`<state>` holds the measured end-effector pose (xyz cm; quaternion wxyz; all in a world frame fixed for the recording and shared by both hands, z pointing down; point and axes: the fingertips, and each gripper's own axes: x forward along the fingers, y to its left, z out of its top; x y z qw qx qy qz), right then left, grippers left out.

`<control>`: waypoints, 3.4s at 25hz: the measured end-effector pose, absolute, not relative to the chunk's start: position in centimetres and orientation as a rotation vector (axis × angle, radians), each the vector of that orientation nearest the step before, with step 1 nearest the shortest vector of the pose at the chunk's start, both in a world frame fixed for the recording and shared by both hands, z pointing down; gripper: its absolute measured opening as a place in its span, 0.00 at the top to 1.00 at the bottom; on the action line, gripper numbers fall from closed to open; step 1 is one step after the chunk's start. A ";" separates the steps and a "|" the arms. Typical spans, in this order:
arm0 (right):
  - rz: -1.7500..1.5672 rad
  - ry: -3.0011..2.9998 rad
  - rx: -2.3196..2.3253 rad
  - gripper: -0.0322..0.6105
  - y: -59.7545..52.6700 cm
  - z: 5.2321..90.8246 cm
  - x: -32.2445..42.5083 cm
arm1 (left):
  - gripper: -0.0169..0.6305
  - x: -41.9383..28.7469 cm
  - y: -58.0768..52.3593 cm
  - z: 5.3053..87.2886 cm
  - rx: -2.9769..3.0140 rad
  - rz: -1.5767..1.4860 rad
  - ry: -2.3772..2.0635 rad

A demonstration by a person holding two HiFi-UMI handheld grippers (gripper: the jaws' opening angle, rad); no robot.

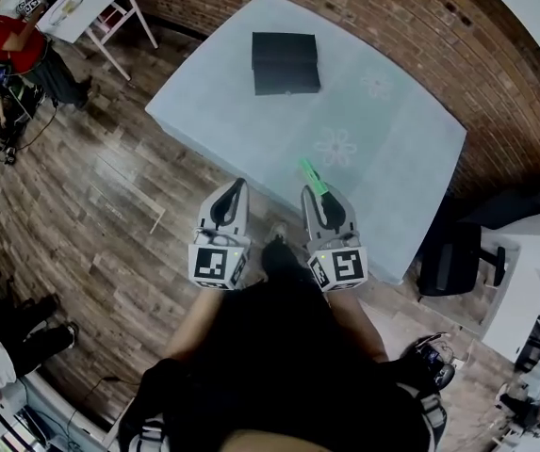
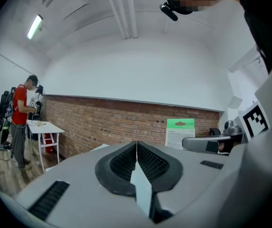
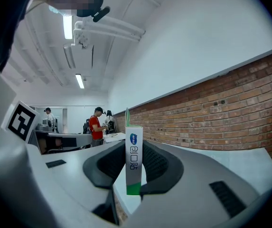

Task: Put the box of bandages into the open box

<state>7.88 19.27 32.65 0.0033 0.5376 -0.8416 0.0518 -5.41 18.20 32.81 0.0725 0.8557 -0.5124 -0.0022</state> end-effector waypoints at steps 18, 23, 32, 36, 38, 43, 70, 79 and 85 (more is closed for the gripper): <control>0.175 -2.710 1.537 0.79 10.1 34.2 13.7 | 0.92 0.8 10.4 33.1 2.515 0.031 -1.645; 0.187 -2.694 1.544 0.79 9.0 34.9 14.2 | 0.92 1.3 9.0 33.9 2.515 0.045 -1.628; 0.197 -2.659 1.557 0.79 5.5 35.6 14.4 | 0.92 2.1 4.7 34.3 2.529 0.045 -1.585; 0.202 -2.640 1.562 0.79 3.1 36.4 14.1 | 0.92 1.7 2.3 35.0 2.530 0.052 -1.569; 0.209 -2.627 1.566 0.79 1.8 36.9 13.8 | 0.92 1.4 0.9 35.4 2.528 0.052 -1.561; 0.244 -2.584 1.580 0.79 -1.7 38.2 13.1 | 0.92 0.7 -2.8 36.6 2.522 0.048 -1.517; 0.227 -2.387 1.456 0.79 -16.1 49.4 8.2 | 0.92 -2.7 -17.7 44.7 2.421 0.080 -1.414; 0.081 -2.308 1.354 0.79 -19.4 52.7 7.5 | 0.92 -2.6 -20.7 46.9 2.393 0.050 -1.383; -0.043 -2.200 1.225 0.79 -21.5 54.9 7.3 | 0.92 -3.3 -22.3 48.0 2.378 0.048 -1.389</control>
